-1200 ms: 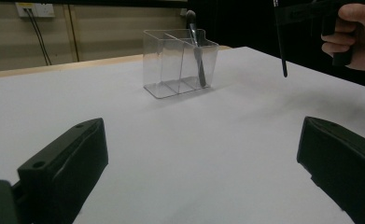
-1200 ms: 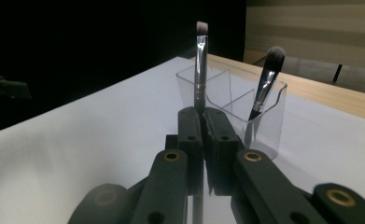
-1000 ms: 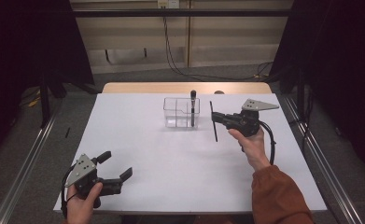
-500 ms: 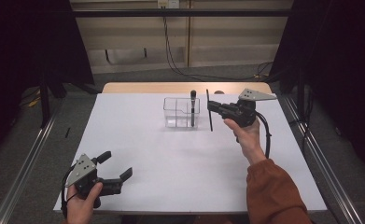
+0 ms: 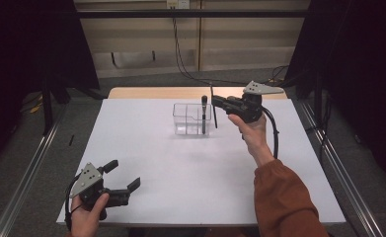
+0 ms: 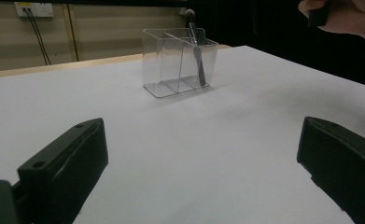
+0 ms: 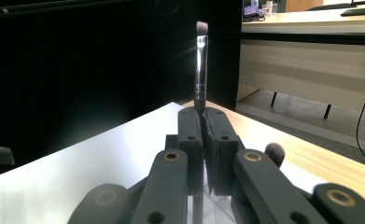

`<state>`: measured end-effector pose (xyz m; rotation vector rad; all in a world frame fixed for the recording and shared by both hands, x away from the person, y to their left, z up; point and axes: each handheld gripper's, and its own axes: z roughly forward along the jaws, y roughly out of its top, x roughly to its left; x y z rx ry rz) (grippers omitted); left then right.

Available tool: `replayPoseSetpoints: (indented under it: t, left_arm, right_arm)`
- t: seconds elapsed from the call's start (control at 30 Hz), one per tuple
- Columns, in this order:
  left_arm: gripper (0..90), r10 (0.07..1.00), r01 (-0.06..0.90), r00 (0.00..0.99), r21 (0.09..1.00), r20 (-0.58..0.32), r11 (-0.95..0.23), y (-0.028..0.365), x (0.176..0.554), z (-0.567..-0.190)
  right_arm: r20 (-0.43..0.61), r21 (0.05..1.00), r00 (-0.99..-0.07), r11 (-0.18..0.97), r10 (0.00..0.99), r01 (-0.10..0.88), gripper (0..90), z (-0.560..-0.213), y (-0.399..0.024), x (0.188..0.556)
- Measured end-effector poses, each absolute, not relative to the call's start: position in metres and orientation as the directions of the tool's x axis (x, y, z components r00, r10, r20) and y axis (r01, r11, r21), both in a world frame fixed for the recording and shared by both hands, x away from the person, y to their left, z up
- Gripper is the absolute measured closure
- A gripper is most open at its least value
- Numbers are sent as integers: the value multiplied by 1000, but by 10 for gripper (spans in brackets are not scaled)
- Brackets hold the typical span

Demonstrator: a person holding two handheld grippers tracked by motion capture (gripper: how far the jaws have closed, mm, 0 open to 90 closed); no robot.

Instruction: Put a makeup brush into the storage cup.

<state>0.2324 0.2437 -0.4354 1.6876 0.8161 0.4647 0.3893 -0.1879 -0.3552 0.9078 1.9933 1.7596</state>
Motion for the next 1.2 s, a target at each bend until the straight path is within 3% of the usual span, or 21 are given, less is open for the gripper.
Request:
replayPoseSetpoints:
  t: [1.2]
  left_arm:
    - [20, 723, 278, 681, 955, -119, -105, 245, 233, -436]
  right_arm:
    - [124, 963, -697, 84, 706, 257, 864, -361, -157, 447]
